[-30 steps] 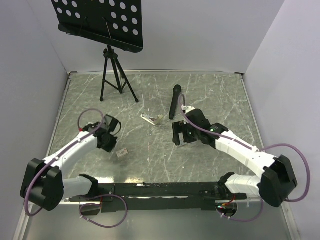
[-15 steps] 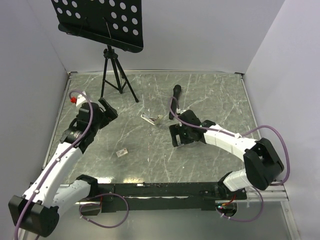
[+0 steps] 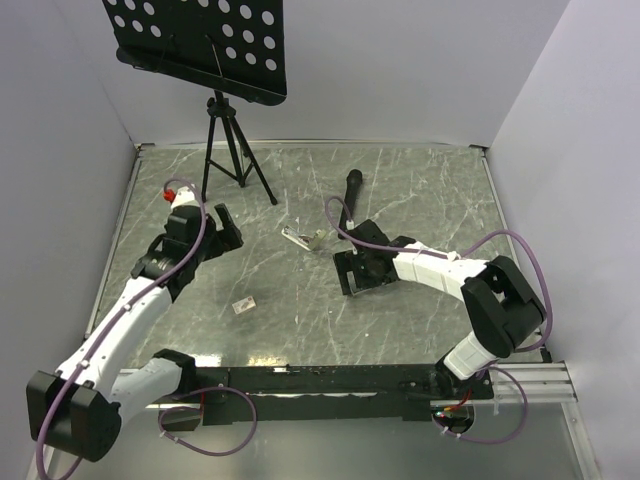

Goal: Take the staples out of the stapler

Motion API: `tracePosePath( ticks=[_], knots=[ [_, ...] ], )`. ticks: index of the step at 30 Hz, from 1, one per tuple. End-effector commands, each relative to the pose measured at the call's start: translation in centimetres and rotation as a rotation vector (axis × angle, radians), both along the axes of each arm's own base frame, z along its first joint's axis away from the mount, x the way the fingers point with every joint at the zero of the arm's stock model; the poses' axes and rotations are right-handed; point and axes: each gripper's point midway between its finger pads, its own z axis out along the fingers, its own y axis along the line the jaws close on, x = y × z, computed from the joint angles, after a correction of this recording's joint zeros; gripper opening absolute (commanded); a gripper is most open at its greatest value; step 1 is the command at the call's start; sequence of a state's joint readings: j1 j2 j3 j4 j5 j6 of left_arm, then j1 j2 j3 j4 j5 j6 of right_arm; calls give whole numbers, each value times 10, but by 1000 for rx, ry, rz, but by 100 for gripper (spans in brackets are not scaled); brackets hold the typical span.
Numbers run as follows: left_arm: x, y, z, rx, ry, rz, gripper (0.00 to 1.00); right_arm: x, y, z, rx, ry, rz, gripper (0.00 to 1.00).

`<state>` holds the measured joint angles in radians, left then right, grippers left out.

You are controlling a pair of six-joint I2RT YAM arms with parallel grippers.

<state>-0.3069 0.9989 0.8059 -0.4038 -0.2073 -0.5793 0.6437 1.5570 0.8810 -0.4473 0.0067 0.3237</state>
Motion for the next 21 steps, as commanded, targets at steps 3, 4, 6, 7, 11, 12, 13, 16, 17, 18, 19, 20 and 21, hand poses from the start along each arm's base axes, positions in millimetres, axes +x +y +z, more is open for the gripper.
tracePosePath(
  ticks=[3,4,6,7,11,12,13,16,17,18,19,20,21],
  knots=[
    [-3,-10,9,-48,-58,-57,99,10,16,6,68,-21,-1,100],
    [-1,-11,2,-50,-30,-53,99,9,16,7,64,-20,1,100],
    [-1,-16,-4,-56,16,-65,95,10,15,6,62,-19,2,100],
    [1,-19,-14,-50,59,-78,93,10,17,8,69,-26,8,100],
    [3,-28,-37,-69,175,-89,64,10,15,7,56,-28,11,100],
    [3,-33,-40,-88,194,-107,60,10,13,6,48,-28,11,100],
    [3,-36,-48,-95,225,-114,56,11,12,7,45,-32,11,100],
    [3,-37,-66,-93,280,-107,48,11,12,7,44,-34,18,100],
    [2,-36,-71,-89,298,-102,42,10,13,7,49,-32,20,100],
    [1,-36,-76,-81,320,-102,39,11,14,7,55,-34,21,100],
    [-1,-34,-88,-62,363,-105,35,9,14,6,59,-29,22,100],
    [-3,-33,-94,-49,388,-109,31,9,16,6,65,-28,28,100],
    [-2,-33,-98,-36,404,-117,28,9,18,6,69,-31,32,100]
  ],
)
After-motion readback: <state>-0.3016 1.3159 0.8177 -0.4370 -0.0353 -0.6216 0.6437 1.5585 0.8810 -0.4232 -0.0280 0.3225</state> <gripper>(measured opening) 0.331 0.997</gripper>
